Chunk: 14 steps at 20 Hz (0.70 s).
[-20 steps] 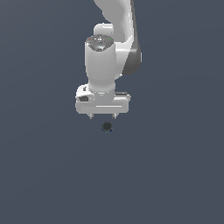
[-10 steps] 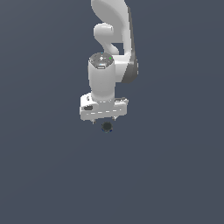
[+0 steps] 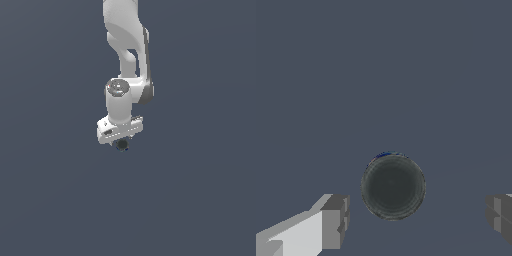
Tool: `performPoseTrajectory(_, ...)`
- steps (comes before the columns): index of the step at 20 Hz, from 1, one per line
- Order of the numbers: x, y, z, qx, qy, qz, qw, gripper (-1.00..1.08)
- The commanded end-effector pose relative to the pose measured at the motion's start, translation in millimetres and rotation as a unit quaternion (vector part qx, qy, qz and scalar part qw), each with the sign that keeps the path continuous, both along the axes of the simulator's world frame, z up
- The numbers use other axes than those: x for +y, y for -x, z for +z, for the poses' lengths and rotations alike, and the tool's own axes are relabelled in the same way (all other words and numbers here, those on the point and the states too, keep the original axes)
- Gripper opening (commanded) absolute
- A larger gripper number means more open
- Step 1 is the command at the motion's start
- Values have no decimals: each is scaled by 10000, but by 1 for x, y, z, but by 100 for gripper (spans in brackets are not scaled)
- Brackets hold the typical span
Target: Pick up the object and move it to a goal position.
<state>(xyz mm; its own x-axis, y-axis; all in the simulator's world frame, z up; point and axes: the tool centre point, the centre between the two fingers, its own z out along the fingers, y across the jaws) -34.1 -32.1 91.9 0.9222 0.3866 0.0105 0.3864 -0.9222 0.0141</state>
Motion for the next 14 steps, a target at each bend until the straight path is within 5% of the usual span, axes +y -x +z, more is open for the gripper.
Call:
performPoseTrajectory(1,1,7,-11,29,-15,199,9998,100)
performPoseTrajectory(14,3,17,-30,79,-39,461,9989,100)
